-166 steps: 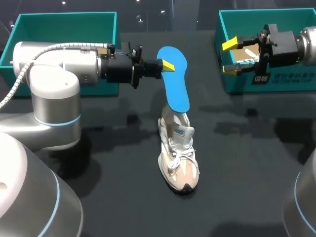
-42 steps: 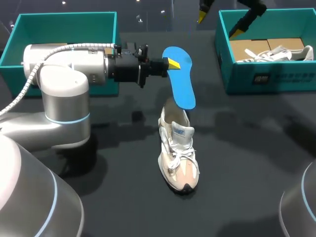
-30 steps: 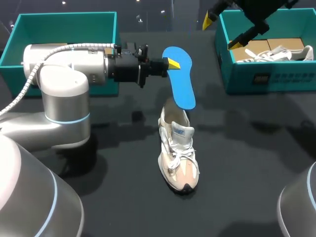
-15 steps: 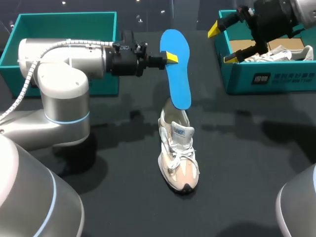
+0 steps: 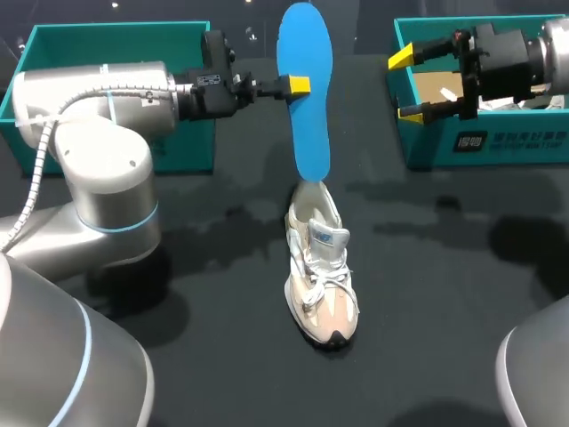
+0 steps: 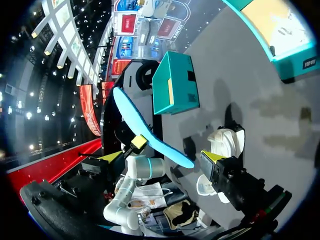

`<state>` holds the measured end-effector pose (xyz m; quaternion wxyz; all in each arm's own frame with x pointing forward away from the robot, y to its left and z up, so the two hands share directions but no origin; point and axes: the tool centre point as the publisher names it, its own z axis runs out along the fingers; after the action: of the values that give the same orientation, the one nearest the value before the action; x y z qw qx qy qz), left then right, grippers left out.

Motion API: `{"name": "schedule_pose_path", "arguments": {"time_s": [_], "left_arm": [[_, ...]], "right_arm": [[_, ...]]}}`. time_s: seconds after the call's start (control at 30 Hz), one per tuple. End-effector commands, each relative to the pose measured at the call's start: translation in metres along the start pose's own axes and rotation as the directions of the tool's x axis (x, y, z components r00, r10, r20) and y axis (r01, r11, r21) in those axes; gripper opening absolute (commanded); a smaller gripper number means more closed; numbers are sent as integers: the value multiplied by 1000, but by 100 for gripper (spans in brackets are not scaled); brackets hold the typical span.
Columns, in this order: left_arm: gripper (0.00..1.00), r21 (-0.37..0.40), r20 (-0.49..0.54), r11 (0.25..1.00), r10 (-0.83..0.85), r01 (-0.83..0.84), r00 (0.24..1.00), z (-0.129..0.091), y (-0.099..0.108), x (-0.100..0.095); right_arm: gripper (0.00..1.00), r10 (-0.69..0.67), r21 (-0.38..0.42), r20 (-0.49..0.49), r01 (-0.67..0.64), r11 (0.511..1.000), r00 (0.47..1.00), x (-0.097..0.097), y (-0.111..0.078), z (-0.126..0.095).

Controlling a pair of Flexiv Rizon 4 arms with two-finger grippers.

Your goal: Take the shoe out of the shoebox, open the shoe tongue, remove and reinsert the insole, then place the shoe into the shoebox

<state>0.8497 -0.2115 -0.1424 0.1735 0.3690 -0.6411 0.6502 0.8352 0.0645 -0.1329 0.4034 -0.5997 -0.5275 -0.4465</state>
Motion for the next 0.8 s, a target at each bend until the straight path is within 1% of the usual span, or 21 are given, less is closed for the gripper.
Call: {"name": "schedule_pose_path", "arguments": {"time_s": [0.03, 0.07, 0.13, 0.23, 0.3, 0.33, 0.4, 0.77, 0.8], "left_arm": [[0, 64, 8, 920, 388, -387, 922, -6, 1, 2], [0, 60, 5, 905, 423, -422, 906, -7, 1, 3], [0, 79, 4, 862, 501, -500, 865, -10, -1, 5], [0, 121, 1, 769, 633, -628, 774, -16, -4, 4], [0, 143, 16, 702, 703, -698, 711, -21, -6, 0], [0, 143, 16, 702, 703, -698, 711, -21, -6, 0], [0, 143, 16, 702, 703, -698, 711, -21, -6, 0], [0, 143, 16, 702, 703, -698, 711, -21, -6, 0], [0, 132, 22, 671, 734, -730, 679, -20, -7, 1]], "right_arm": [[100, -3, 6, -73, 3, 1000, 997, -4, 4, 5], [100, -8, 8, -88, 9, 1000, 996, -5, 5, 6], [100, -13, 11, -106, 14, 1000, 994, -6, 6, 8], [100, -14, 16, -138, 17, 1000, 990, -8, 6, 10], [100, -2, 25, -147, 5, 1000, 989, -9, 5, 11], [100, -2, 32, -167, 8, 999, 986, -9, 5, 11], [100, 32, 52, -149, -24, 998, 988, -7, 5, 11], [100, 32, 52, -149, -24, 998, 988, -7, 5, 11], [100, 32, 52, -149, -24, 998, 988, -7, 5, 11]]}}
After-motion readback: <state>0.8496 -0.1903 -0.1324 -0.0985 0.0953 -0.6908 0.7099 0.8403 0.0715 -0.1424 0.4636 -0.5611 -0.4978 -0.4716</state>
